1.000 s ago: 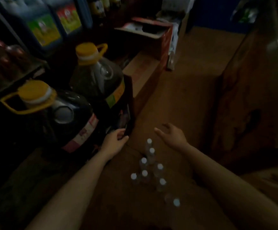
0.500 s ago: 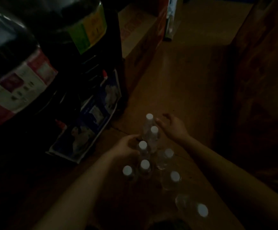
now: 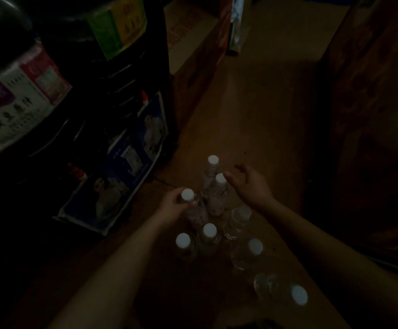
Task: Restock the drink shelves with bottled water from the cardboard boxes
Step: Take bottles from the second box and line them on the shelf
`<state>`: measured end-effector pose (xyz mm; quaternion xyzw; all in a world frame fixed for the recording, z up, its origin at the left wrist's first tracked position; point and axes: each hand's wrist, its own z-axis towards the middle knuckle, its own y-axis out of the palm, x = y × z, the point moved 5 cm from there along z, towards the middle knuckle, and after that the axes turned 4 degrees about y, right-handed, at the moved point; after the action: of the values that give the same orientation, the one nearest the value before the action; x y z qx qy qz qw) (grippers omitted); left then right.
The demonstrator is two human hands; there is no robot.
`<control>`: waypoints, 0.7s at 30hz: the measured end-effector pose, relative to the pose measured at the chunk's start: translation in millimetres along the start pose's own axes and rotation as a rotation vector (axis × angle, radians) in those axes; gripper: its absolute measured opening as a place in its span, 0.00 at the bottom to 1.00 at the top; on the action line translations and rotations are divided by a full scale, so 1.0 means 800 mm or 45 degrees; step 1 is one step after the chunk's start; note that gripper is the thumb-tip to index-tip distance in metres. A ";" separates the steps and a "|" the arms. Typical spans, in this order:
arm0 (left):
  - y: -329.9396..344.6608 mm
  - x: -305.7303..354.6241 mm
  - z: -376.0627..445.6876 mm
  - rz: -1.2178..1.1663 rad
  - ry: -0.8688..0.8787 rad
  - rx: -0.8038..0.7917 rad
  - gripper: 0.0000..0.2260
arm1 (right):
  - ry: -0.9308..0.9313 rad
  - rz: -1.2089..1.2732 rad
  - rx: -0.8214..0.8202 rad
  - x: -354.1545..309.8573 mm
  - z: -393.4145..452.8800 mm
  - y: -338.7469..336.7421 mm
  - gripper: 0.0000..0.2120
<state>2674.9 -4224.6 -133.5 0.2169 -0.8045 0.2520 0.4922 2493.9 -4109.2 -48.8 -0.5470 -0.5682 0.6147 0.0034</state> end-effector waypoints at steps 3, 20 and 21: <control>-0.017 0.015 -0.004 -0.076 0.019 0.099 0.24 | -0.019 -0.019 0.016 -0.009 -0.001 -0.004 0.29; -0.192 0.416 -0.143 -0.238 0.439 0.609 0.11 | -0.224 0.156 -0.665 -0.299 -0.077 -0.121 0.44; -0.203 0.447 -0.157 -0.267 0.445 0.629 0.11 | -0.238 0.159 -0.710 -0.321 -0.085 -0.134 0.45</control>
<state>2707.0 -4309.3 269.0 0.3650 -0.5956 0.4209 0.5786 2576.6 -4184.8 215.0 -0.5018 -0.6782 0.4817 -0.2372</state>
